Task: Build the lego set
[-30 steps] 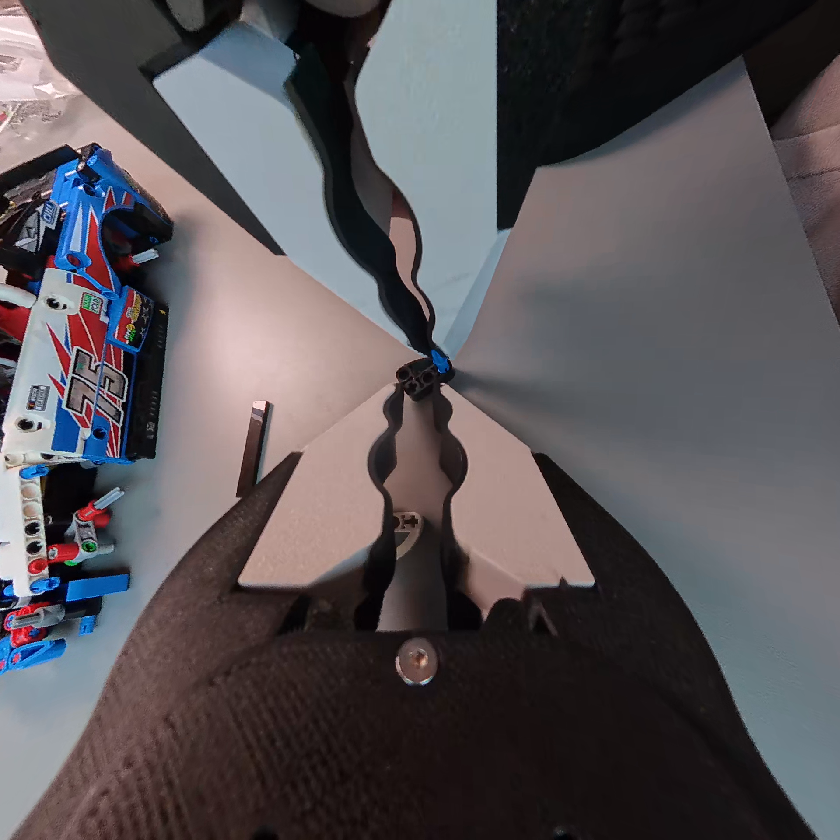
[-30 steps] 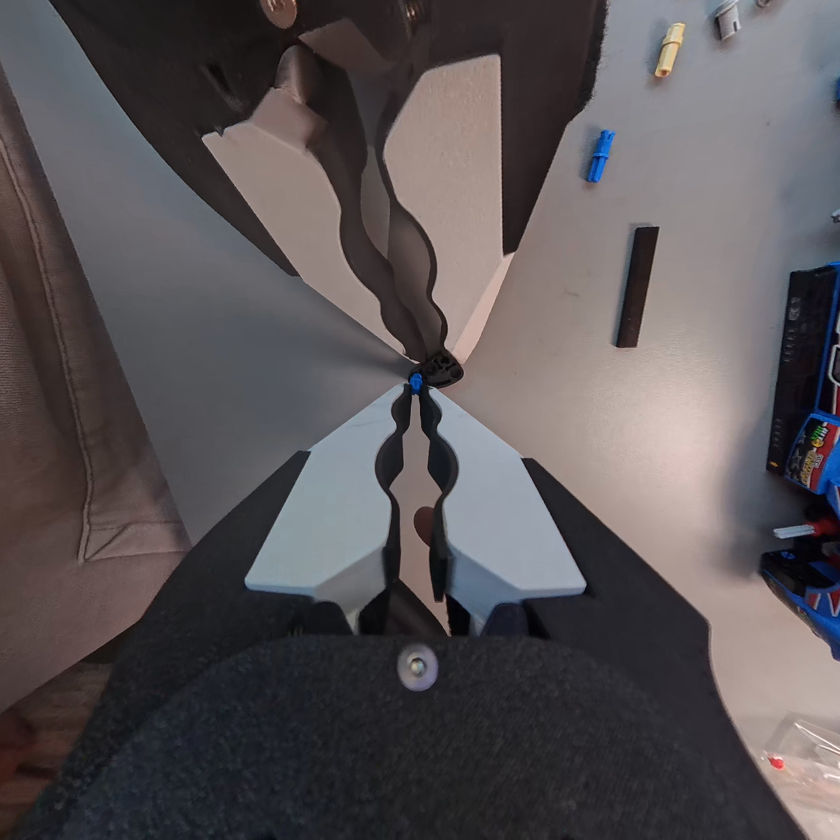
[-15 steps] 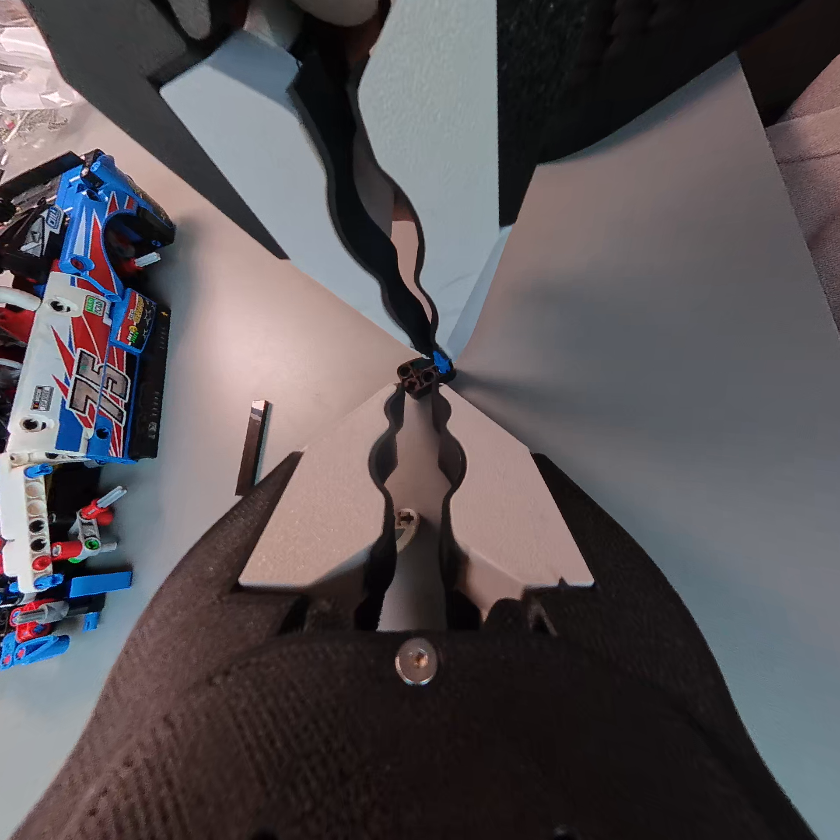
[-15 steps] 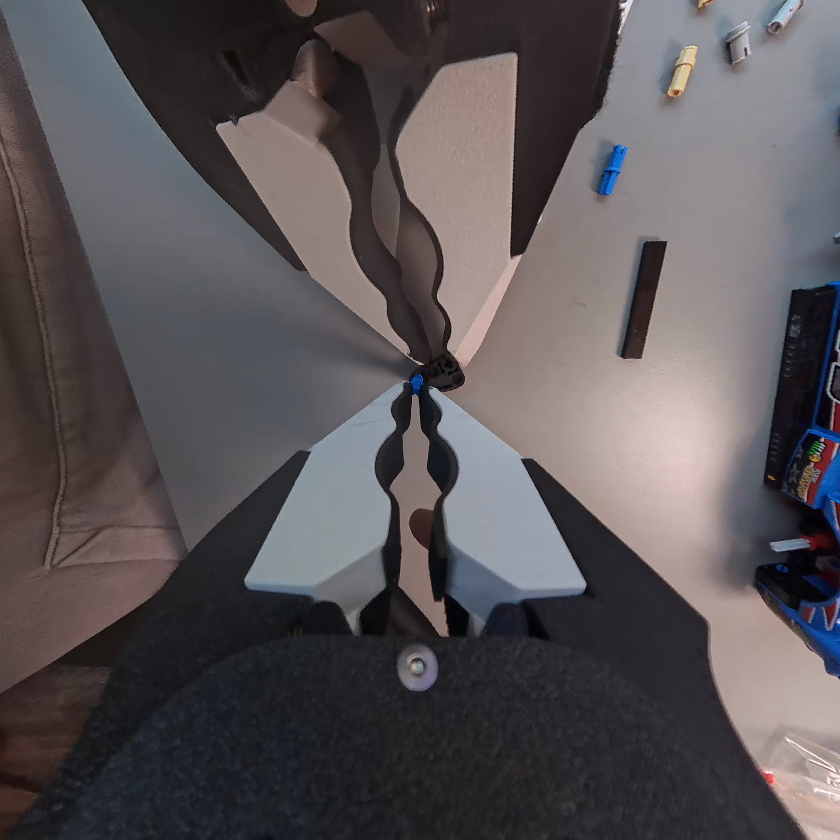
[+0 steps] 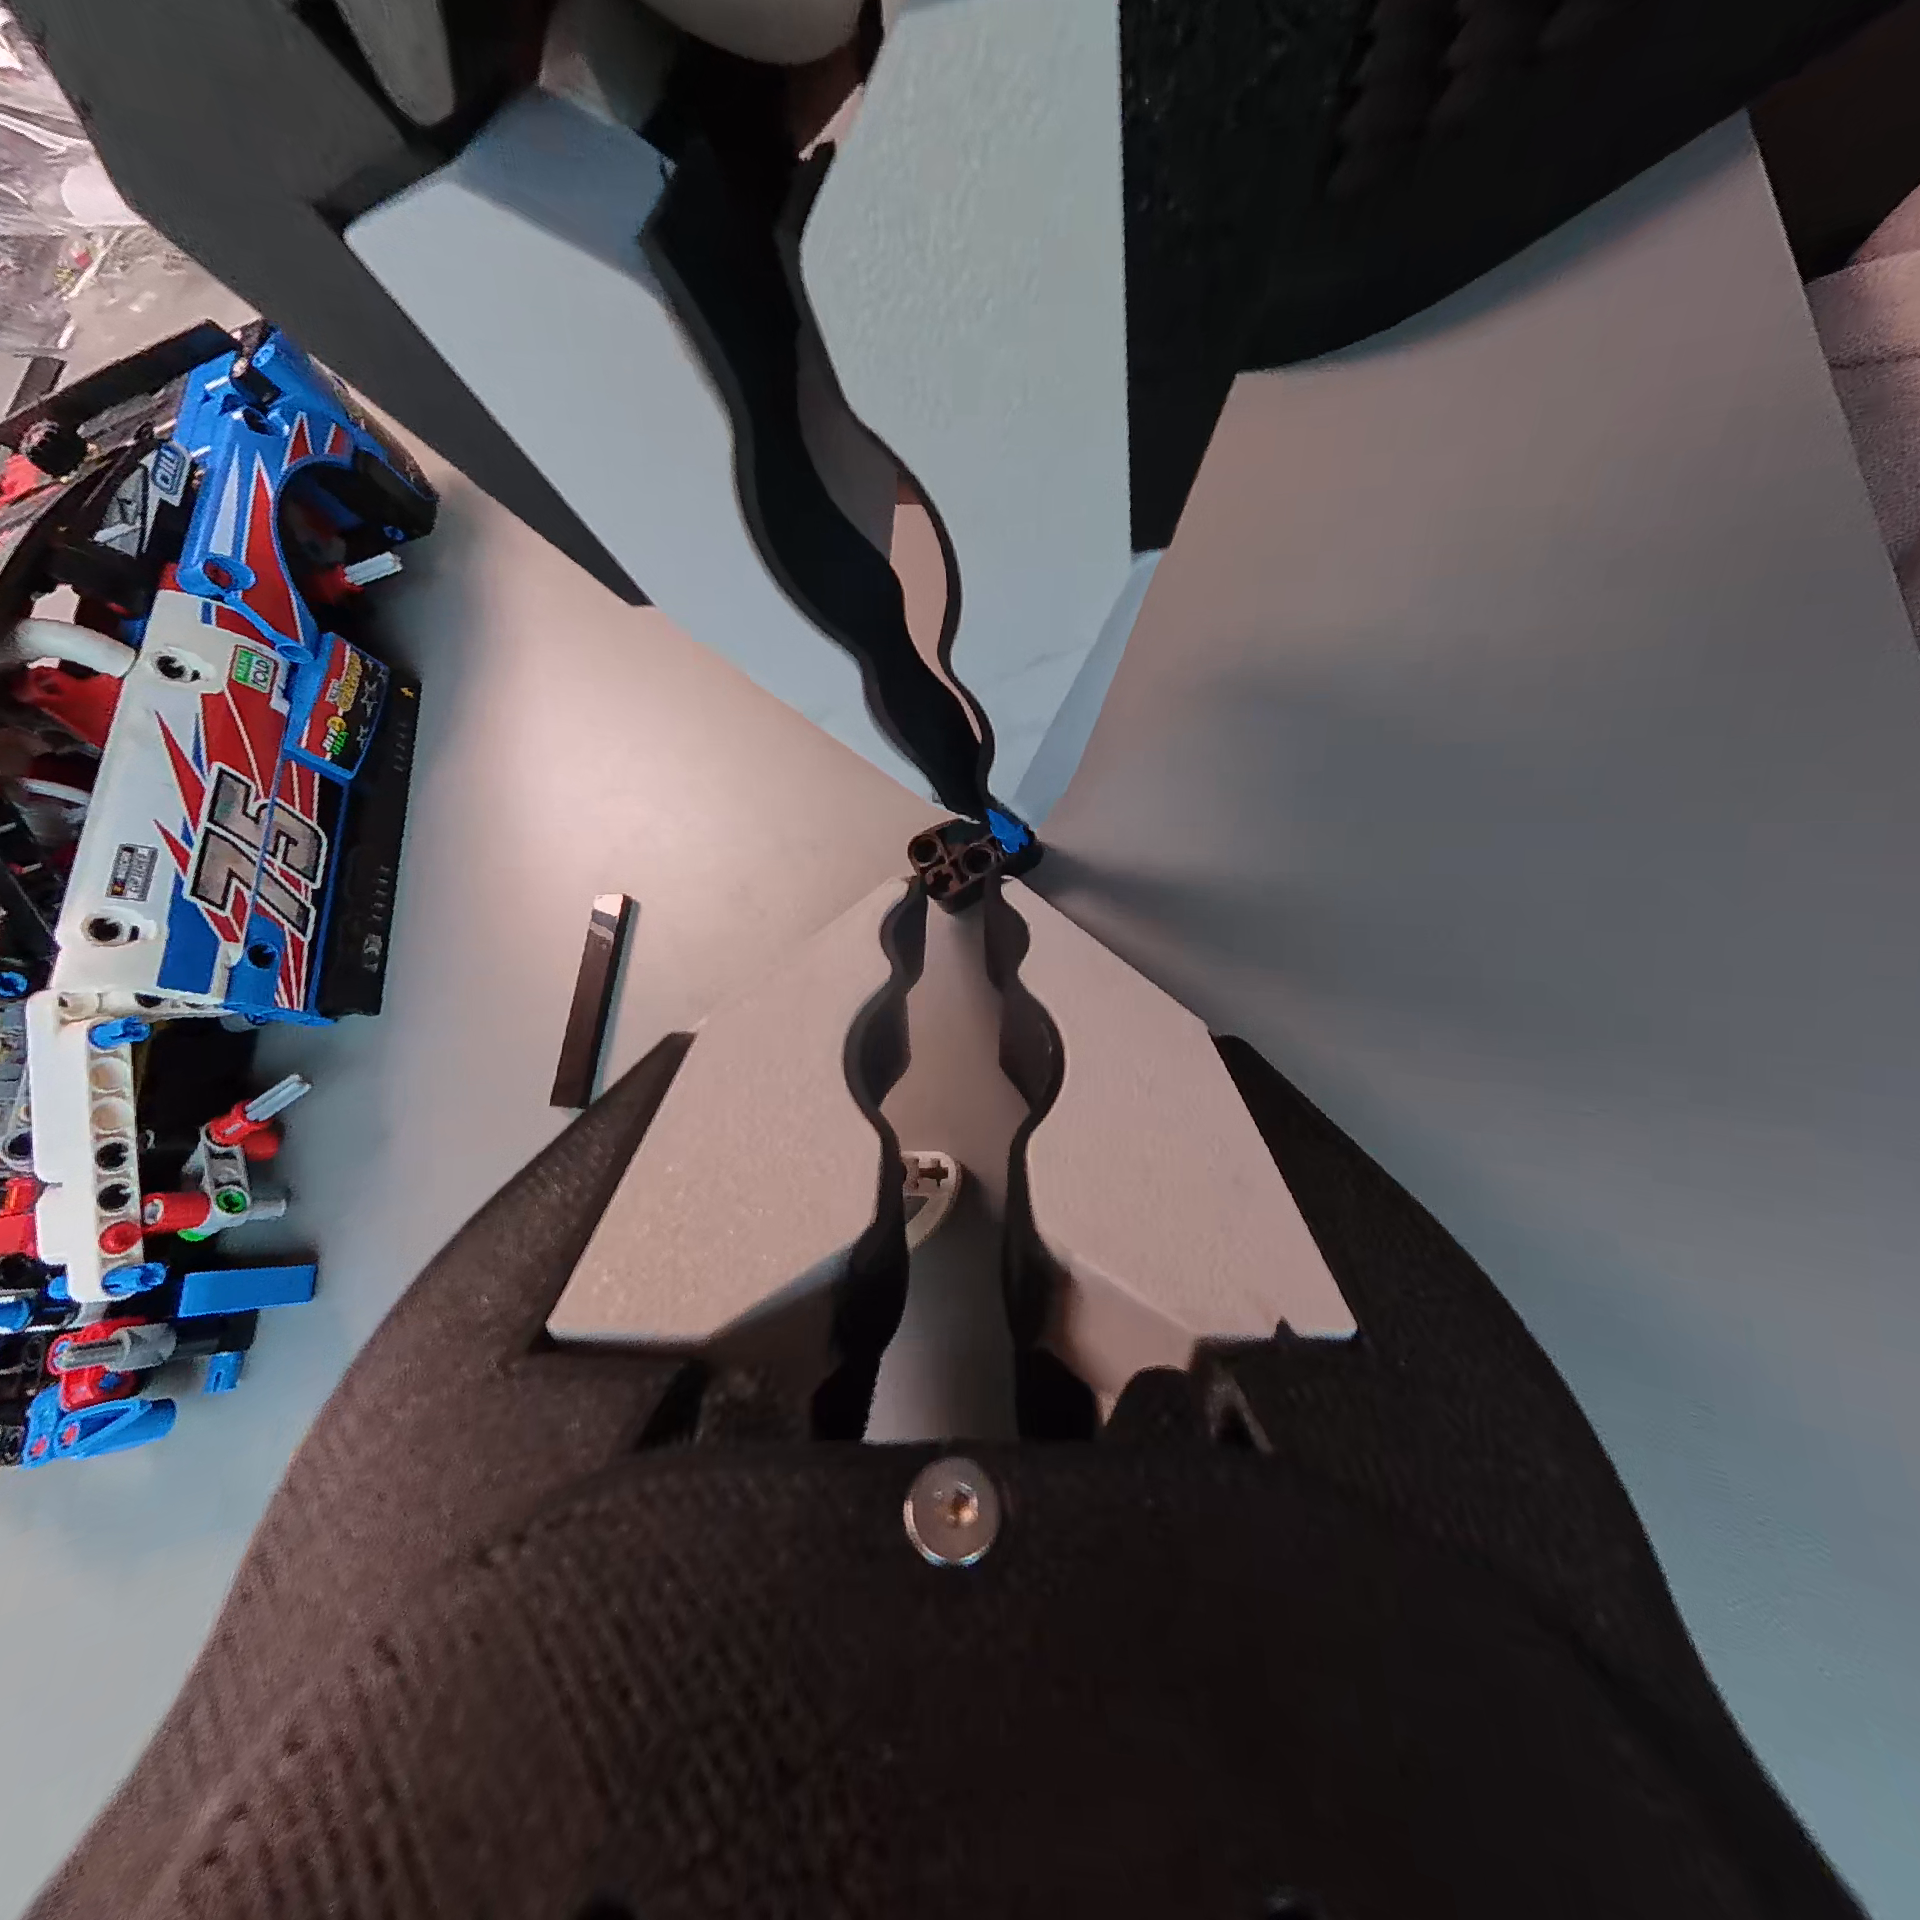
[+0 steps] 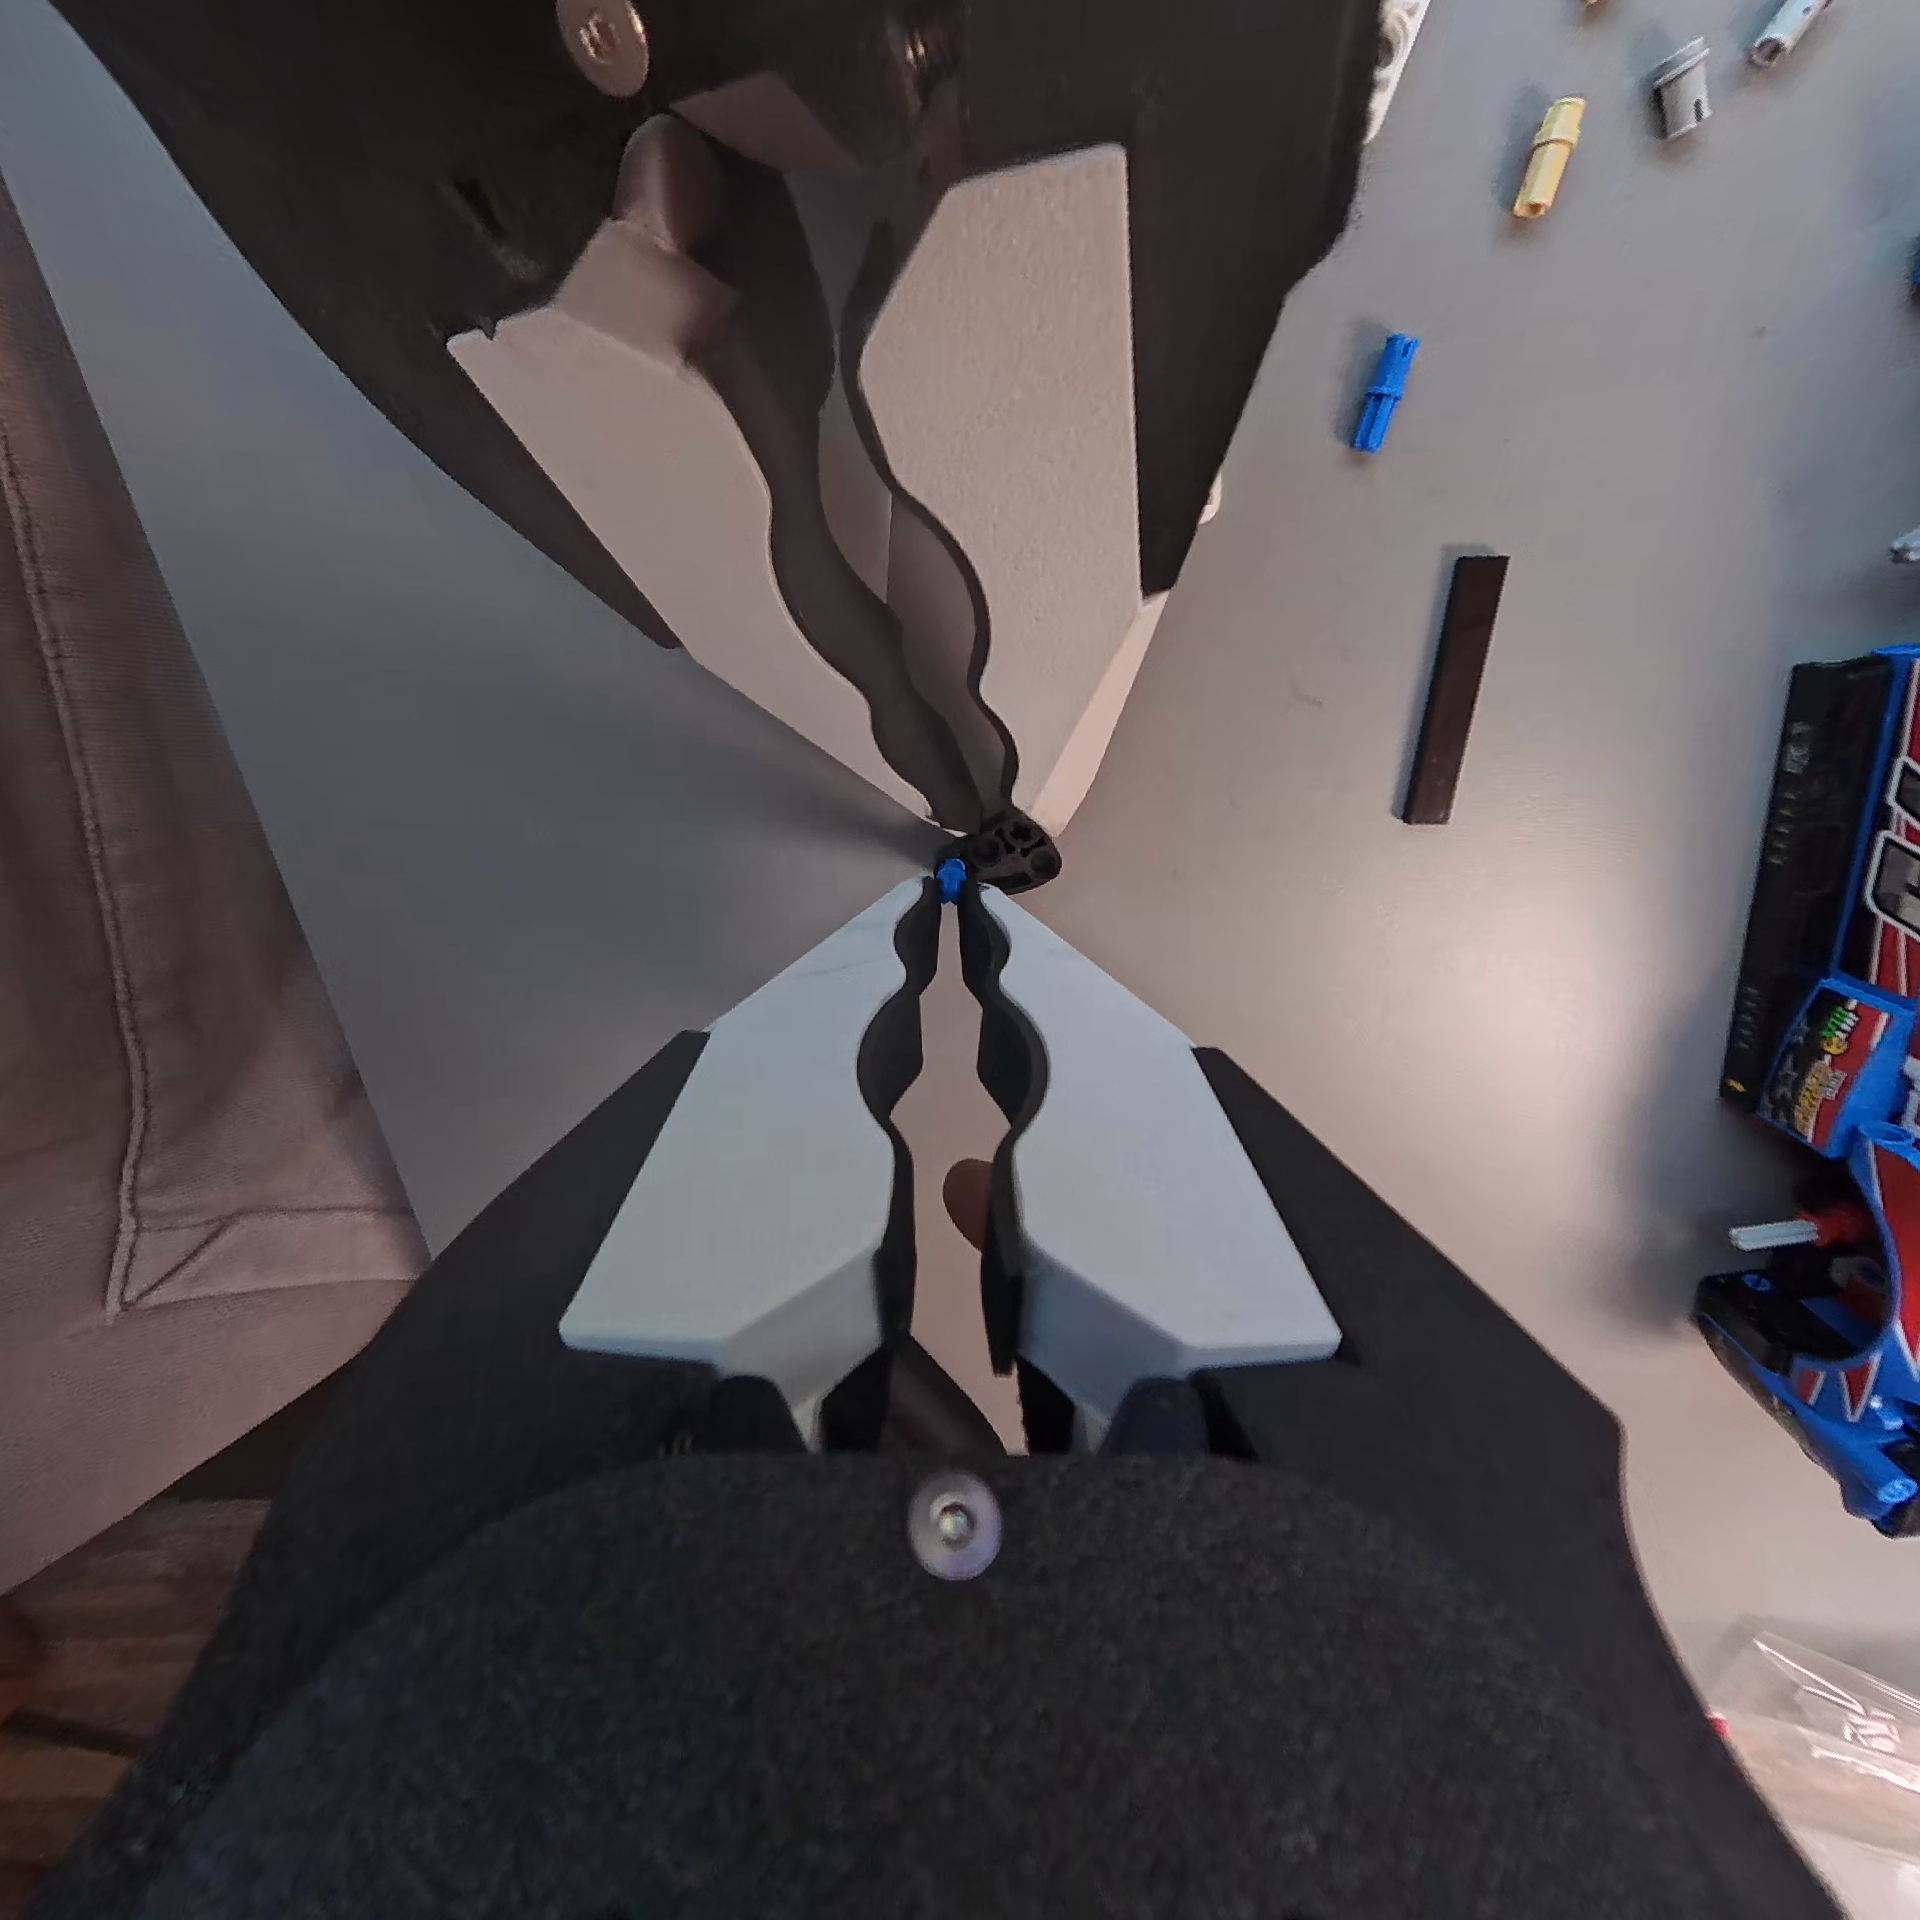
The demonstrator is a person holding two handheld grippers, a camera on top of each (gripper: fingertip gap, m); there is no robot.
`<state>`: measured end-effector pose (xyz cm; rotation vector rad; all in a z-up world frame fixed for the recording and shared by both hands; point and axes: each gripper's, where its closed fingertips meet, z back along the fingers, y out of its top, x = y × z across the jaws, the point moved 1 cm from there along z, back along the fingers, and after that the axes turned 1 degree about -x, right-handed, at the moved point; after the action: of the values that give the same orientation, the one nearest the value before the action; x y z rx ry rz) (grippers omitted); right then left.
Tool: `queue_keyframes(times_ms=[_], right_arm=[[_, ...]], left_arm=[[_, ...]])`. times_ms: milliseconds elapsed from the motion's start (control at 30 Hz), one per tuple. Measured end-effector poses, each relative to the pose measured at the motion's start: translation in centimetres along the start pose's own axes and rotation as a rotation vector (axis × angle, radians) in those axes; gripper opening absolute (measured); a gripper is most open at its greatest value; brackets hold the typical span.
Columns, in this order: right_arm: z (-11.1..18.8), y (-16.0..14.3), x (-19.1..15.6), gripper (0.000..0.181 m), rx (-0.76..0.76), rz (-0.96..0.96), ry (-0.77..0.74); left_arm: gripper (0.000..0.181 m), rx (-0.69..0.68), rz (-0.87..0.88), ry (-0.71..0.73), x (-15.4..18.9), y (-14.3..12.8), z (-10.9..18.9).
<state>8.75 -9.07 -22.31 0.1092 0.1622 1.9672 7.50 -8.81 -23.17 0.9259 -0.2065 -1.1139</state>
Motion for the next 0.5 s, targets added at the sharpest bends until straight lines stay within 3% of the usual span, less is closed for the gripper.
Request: queue_keyframes(times_ms=[333, 500], right_arm=[[-0.7, 0.7, -1.0, 0.0, 0.065, -0.008, -0.029], [-0.5, 0.1, -0.8, 0.0, 0.12, -0.085, 0.017]], left_arm=[[0.0, -0.013, -0.037, 0.063, 0.1, 0.1, -0.1], [0.002, 0.002, 0.015, -0.022, 0.3, -0.2, 0.3]])
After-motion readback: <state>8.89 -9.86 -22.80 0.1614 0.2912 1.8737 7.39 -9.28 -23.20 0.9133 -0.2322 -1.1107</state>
